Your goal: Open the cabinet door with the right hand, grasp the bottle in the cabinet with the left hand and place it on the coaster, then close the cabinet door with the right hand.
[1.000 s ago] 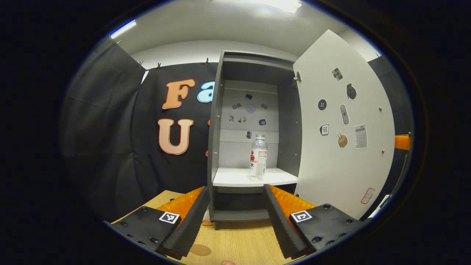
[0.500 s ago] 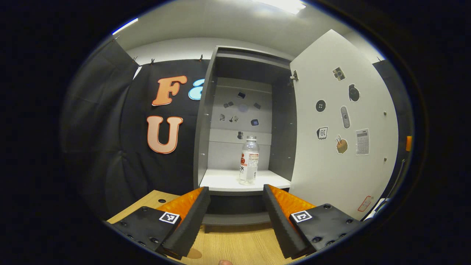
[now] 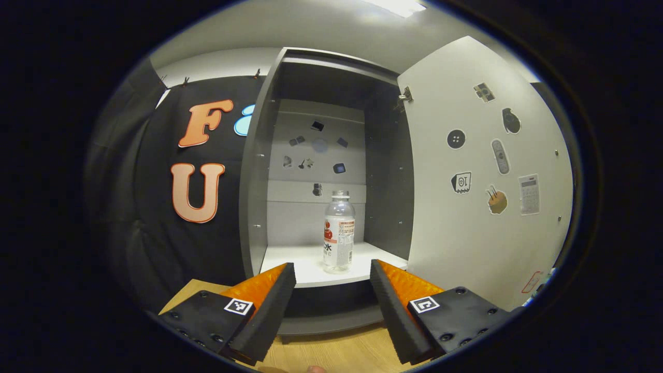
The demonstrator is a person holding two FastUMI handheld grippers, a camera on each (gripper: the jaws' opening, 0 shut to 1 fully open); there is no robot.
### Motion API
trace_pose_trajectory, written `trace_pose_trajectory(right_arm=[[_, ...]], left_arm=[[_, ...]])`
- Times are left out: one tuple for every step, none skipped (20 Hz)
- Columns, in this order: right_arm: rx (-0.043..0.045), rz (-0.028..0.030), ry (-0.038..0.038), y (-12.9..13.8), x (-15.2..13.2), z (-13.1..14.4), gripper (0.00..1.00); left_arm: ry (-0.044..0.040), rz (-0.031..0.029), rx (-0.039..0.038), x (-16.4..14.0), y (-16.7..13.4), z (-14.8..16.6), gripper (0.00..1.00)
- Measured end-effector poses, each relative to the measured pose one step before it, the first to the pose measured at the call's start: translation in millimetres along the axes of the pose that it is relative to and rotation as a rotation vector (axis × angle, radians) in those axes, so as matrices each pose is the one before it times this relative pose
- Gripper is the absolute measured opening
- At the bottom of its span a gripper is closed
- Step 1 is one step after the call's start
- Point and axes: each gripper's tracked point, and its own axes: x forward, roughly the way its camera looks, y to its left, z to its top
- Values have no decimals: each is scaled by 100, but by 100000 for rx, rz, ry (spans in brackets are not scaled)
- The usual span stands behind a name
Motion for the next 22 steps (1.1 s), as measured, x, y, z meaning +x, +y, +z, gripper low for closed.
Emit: trace_pose_trajectory(right_arm=[[-1900, -449, 720, 854, 716, -380, 88], [-2345, -582, 925, 841, 697, -476, 89], [-2368, -749, 399, 891, 1011, -222, 89], [-2062, -850, 45, 839, 946, -268, 89], [-1542, -626, -117, 892, 1112, -152, 87], [-561, -805, 131, 811, 866, -357, 91], [80, -295, 911, 877, 749, -542, 92], [479, 336, 1247, 811, 682, -590, 92], [816, 123, 1463, 653, 745, -516, 94], [1548, -278, 1334, 438, 738, -509, 94], [2169, -118, 1126, 266, 637, -439, 94], [2415, -147, 1003, 150, 522, -295, 94], [2424, -260, 667, 23, 439, -200, 94], [2277, -556, 353, -92, 451, -218, 94], [1871, -1258, 526, -282, 595, -140, 94], [1378, -1949, 640, -459, 473, -166, 94], [958, -2352, 575, -489, 380, -159, 94], [636, -2495, -881, -381, 214, 104, 94], [153, -2470, -1595, -249, 193, 323, 94], [112, -1685, -1719, -192, 21, 357, 94], [-91, -1008, -259, 2, 88, -131, 94], [-89, -773, 870, -10, 122, -289, 94]], left_arm=[[186, -1378, -369, 961, 265, -227, 94], [152, -1693, -43, 918, 183, -91, 95], [149, -1401, 282, 1025, 142, -173, 95], [-62, -1545, 540, 821, 159, -92, 95], [-546, -1764, 535, 1006, -10, -37, 95], [-723, -1412, 326, 953, 76, 103, 95], [-230, -1447, 98, 1094, 27, -189, 95], [141, -1611, 4, 849, -30, -180, 95], [208, -1129, 4, 855, -20, -239, 95], [-301, -893, 56, 776, 69, -190, 95], [-372, -1316, -12, 808, -30, -108, 95], [192, -1147, 163, 651, 17, -241, 95], [580, -761, 121, 784, 117, -327, 95], [424, -714, -256, 677, 117, -209, 95], [187, -183, -619, 807, 180, -305, 94], [677, -449, -754, 713, 97, -249, 95], [774, -1474, -362, 673, -32, -382, 95], [511, -570, 76, 771, 180, -182, 95], [217, -493, 324, 770, 139, -125, 95], [-144, -245, 307, 592, 152, -31, 95], [-89, -208, 364, 528, 161, -50, 95], [-138, -153, 235, 447, 208, -7, 95]])
